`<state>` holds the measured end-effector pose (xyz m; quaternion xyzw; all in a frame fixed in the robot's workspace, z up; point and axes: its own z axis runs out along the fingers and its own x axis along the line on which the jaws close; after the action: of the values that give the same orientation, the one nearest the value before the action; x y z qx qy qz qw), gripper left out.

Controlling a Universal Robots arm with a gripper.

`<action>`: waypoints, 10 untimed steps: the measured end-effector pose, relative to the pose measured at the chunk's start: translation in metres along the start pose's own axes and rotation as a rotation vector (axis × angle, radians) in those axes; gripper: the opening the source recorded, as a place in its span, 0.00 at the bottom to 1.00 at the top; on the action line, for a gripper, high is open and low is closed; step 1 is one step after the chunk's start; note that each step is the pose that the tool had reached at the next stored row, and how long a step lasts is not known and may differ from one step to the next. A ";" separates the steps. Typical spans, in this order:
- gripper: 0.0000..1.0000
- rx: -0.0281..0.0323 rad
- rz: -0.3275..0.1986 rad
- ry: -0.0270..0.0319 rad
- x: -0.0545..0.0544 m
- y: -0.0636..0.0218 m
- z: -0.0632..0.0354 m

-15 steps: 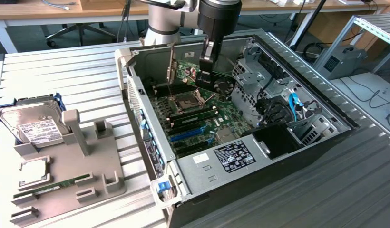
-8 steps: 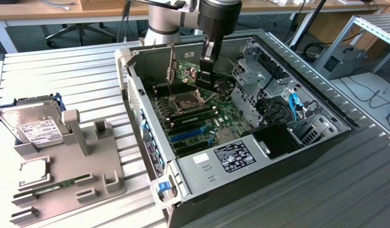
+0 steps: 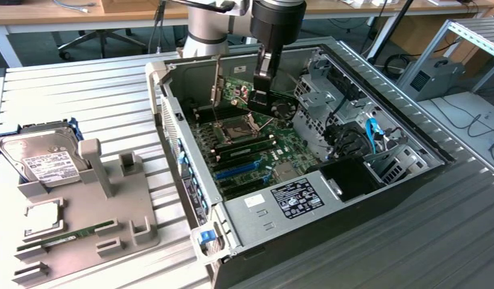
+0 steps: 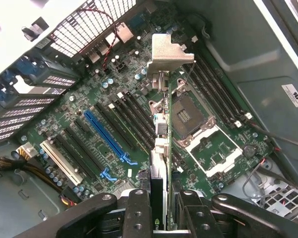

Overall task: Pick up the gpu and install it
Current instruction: 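Insert the gpu into the slot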

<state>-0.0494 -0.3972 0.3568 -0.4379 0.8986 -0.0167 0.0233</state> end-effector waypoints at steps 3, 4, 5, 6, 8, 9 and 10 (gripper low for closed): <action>0.26 0.0002 -0.005 0.0000 0.000 0.0000 0.0000; 0.26 0.0002 -0.006 0.0000 0.000 0.0000 0.0000; 0.26 0.0001 -0.007 0.0000 0.000 0.0000 0.0000; 0.26 0.0001 -0.009 0.0000 0.000 0.0000 0.0000; 0.26 0.0001 -0.012 0.0000 0.000 0.0000 0.0000; 0.26 0.0002 -0.013 -0.0001 0.000 0.0000 0.0000; 0.26 0.0002 -0.015 -0.0001 0.000 0.0000 0.0000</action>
<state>-0.0494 -0.3972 0.3568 -0.4445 0.8953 -0.0169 0.0233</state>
